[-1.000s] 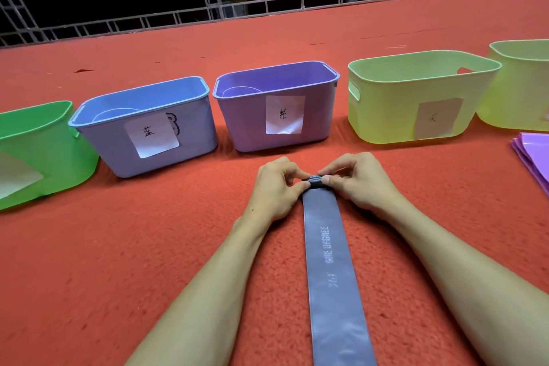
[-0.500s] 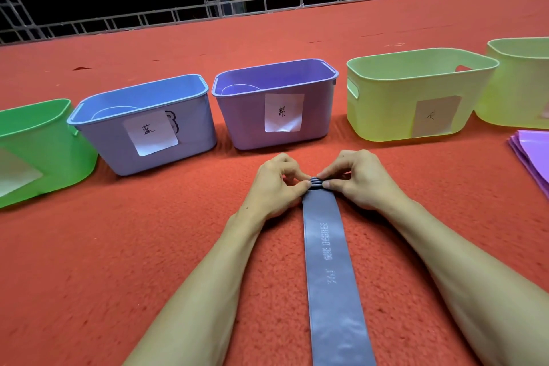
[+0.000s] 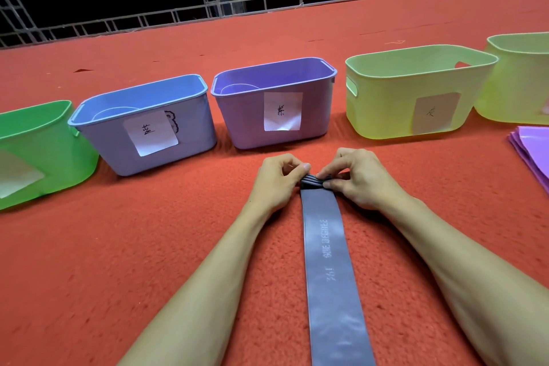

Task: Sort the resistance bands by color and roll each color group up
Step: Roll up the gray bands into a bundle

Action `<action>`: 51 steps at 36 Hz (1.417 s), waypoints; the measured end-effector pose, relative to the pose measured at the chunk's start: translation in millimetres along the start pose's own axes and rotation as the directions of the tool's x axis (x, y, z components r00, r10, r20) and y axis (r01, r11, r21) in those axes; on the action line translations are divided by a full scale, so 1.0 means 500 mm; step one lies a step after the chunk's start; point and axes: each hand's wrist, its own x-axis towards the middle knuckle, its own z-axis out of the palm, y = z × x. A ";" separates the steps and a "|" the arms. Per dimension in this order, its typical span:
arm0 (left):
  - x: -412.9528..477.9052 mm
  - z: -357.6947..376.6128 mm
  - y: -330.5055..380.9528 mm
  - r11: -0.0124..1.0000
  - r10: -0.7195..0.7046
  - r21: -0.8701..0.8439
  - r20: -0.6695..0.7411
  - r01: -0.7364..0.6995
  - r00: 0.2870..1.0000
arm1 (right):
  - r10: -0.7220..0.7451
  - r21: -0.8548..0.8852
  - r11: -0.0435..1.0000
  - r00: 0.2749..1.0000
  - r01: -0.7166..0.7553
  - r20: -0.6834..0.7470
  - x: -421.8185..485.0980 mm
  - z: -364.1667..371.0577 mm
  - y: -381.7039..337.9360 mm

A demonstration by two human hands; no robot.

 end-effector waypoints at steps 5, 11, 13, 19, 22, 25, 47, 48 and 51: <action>0.004 -0.007 0.002 1.000 -0.019 0.001 0.039 0.019 0.999 | -0.013 0.006 1.000 1.000 0.013 0.002 -0.001 -0.001 0.001; 0.001 -0.016 0.004 0.993 -0.024 0.114 0.121 0.011 0.992 | -0.020 -0.001 1.000 1.000 0.020 0.010 -0.001 -0.005 -0.002; 0.003 -0.019 0.001 0.991 -0.049 0.134 0.158 0.028 0.986 | -0.013 0.003 1.000 1.000 0.013 0.017 -0.001 -0.006 -0.004; -0.001 -0.019 -0.004 0.991 -0.030 0.135 0.186 0.005 0.982 | 0.003 0.008 1.000 1.000 -0.003 0.017 -0.005 -0.009 -0.010; -0.002 -0.016 -0.005 0.990 -0.007 0.141 0.178 -0.019 0.984 | 0.041 0.047 0.998 0.999 -0.041 0.008 -0.002 -0.009 -0.008; -0.003 -0.014 -0.007 0.983 0.024 0.174 0.160 -0.052 0.987 | 0.112 0.128 0.986 0.993 -0.107 -0.030 0.003 -0.003 0.000; -0.008 -0.019 0.005 0.987 0.027 0.148 0.194 -0.057 0.981 | 0.165 0.171 0.964 0.963 -0.202 0.211 0.010 -0.003 0.010; -0.008 -0.019 0.005 0.987 0.025 0.148 0.194 -0.055 0.981 | 0.167 0.173 0.963 0.963 -0.205 0.213 0.010 -0.003 0.010; -0.008 -0.020 0.003 0.987 0.005 0.156 0.191 -0.035 0.982 | 0.170 0.181 0.962 0.968 -0.204 0.184 0.009 -0.001 0.010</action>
